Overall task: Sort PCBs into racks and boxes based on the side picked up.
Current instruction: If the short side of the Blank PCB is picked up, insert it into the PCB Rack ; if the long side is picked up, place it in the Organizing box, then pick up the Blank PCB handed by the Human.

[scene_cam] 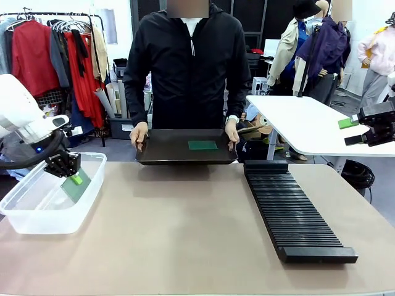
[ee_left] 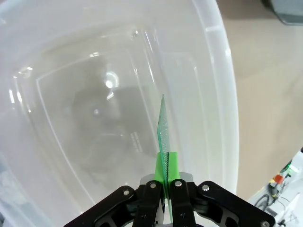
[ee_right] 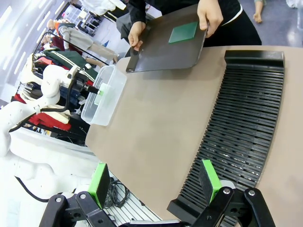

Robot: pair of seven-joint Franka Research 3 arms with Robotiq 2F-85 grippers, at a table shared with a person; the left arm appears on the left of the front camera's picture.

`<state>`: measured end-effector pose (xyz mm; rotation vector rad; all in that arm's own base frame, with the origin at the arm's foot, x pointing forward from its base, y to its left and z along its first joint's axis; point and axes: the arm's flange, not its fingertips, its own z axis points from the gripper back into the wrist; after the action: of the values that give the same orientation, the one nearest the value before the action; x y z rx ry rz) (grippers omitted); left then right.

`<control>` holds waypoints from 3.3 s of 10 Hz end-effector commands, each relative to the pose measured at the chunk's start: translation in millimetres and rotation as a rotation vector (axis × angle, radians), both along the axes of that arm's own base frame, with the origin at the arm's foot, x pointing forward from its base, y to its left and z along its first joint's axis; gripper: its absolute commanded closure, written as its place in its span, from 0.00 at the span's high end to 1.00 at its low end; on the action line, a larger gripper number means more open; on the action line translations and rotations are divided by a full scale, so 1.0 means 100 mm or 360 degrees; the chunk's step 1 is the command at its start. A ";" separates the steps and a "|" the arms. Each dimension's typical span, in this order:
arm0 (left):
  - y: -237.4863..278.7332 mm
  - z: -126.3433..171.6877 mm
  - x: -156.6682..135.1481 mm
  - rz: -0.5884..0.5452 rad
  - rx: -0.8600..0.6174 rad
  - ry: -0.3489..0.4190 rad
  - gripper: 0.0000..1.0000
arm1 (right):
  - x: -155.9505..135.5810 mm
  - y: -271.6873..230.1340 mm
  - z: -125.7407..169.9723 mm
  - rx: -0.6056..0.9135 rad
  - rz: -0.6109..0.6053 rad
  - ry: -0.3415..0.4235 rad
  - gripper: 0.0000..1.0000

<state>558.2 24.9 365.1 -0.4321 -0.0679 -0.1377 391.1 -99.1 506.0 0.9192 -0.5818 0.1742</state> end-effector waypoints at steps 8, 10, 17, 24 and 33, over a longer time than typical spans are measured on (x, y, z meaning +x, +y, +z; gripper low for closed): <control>0.10 -0.11 -0.03 0.0023 -0.0011 -0.0022 0.87 | 0.00 0.01 0.01 0.0009 -0.0002 -0.0001 1.00; 0.09 0.11 -0.07 0.0034 0.0134 -0.0025 1.00 | 0.00 0.01 0.01 0.0009 -0.0002 -0.0001 1.00; -0.10 0.65 -0.15 0.0038 0.0300 -0.0051 1.00 | 0.00 0.01 0.01 0.0009 -0.0002 -0.0001 1.00; -0.11 0.63 -0.12 0.0010 0.0286 -0.0081 1.00 | 0.00 0.01 0.01 0.0009 -0.0002 -0.0001 1.00; 0.09 0.98 -0.28 -0.0080 -0.0779 -0.0384 1.00 | 0.00 0.01 0.01 0.0009 -0.0002 -0.0001 1.00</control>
<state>539.7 20.0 469.3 -0.6992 -0.3208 -0.1569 391.1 -99.2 505.9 0.9192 -0.5815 0.1740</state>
